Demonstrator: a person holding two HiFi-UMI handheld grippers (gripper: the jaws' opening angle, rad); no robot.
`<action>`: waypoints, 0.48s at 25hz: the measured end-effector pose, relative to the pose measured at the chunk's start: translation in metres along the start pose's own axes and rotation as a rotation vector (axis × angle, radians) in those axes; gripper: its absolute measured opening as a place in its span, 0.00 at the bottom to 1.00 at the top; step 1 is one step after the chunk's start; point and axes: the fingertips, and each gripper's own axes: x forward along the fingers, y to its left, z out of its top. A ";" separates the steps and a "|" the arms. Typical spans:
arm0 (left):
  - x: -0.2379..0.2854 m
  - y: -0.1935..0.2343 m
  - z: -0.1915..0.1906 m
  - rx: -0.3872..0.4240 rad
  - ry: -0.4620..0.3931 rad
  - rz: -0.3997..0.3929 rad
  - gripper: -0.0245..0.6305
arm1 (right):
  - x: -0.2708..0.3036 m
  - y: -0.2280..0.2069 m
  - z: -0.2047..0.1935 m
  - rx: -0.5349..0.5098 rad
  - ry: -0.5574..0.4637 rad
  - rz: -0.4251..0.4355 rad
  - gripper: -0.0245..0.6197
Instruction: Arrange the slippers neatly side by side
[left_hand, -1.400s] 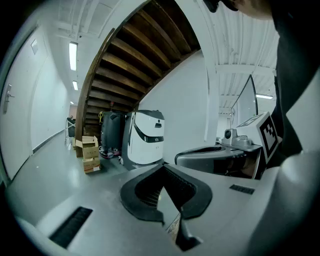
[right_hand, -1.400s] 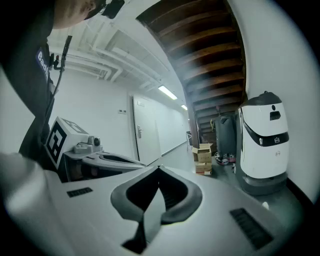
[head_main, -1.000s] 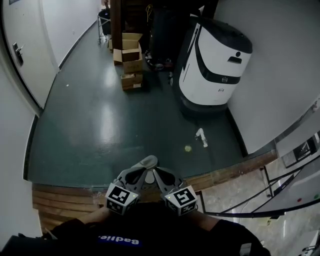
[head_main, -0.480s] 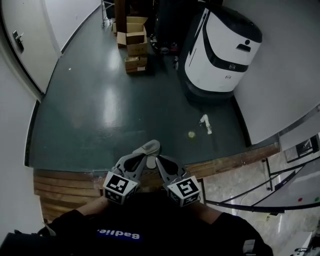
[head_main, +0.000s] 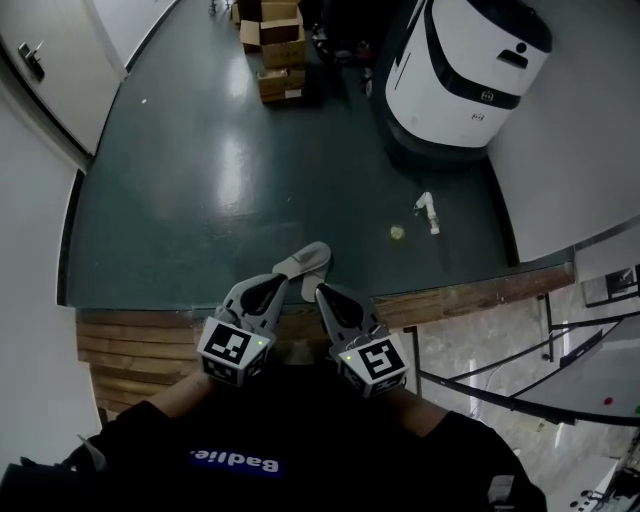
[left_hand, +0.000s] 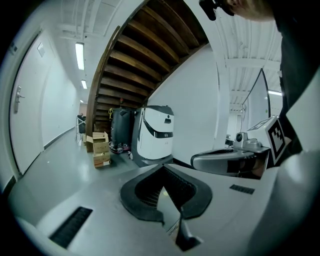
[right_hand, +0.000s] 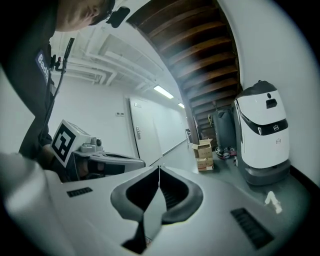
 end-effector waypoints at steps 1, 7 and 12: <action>0.003 0.001 0.000 0.002 0.000 0.000 0.04 | 0.000 -0.002 -0.001 0.005 0.013 -0.002 0.03; 0.022 0.006 0.000 0.017 0.010 0.006 0.04 | 0.005 -0.010 -0.010 0.016 -0.017 0.016 0.03; 0.041 0.013 -0.008 0.025 0.028 0.012 0.04 | 0.006 -0.022 -0.017 0.023 -0.007 0.006 0.03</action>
